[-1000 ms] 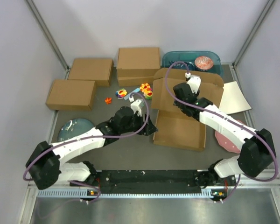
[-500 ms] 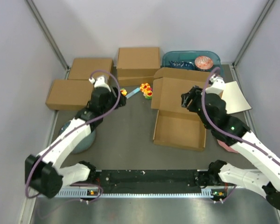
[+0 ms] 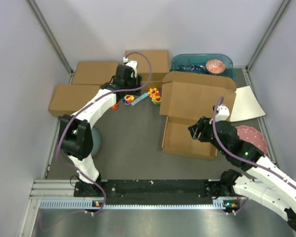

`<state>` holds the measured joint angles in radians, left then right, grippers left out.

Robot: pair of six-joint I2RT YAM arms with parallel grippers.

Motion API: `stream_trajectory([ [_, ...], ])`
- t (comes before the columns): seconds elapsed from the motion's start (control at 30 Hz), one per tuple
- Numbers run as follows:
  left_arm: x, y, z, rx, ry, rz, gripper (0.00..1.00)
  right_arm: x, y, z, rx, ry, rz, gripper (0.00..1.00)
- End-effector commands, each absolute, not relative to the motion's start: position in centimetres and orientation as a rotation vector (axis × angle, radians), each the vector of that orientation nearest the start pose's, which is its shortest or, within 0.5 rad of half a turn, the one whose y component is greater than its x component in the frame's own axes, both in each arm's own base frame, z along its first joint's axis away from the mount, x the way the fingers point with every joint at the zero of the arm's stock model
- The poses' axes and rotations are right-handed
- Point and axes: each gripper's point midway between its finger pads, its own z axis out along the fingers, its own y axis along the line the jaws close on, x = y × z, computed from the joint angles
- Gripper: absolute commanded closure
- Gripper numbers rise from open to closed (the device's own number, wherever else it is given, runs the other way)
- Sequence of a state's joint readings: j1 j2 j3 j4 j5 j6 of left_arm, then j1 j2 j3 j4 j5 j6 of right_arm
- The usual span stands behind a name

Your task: Fold the paper box

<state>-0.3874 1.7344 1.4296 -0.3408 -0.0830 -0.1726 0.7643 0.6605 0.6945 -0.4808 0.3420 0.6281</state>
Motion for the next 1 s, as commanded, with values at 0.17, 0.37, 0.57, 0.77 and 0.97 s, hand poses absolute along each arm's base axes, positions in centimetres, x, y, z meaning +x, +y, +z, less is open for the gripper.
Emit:
stream_trajectory([
  [0.17,50.4,-20.8,14.2,0.646,2.154,-0.189,0.32,19.7,16.0,25.6,0.006,1.918,0.687,0.45],
  [0.37,52.0,-22.3,11.5,0.746,2.151,-0.226,0.32,19.6,15.4,26.7,-0.024,1.911,0.653,0.45],
  [0.57,53.9,-22.7,9.4,0.743,2.211,-0.213,0.32,20.0,14.9,26.8,-0.019,1.924,0.601,0.43],
  [0.77,55.4,-22.2,9.7,0.689,2.223,-0.198,0.31,19.3,14.1,28.2,-0.006,1.889,0.617,0.43],
  [0.97,52.9,-22.0,7.2,0.644,2.376,-0.231,0.32,19.6,13.8,28.2,-0.017,1.893,0.574,0.42],
])
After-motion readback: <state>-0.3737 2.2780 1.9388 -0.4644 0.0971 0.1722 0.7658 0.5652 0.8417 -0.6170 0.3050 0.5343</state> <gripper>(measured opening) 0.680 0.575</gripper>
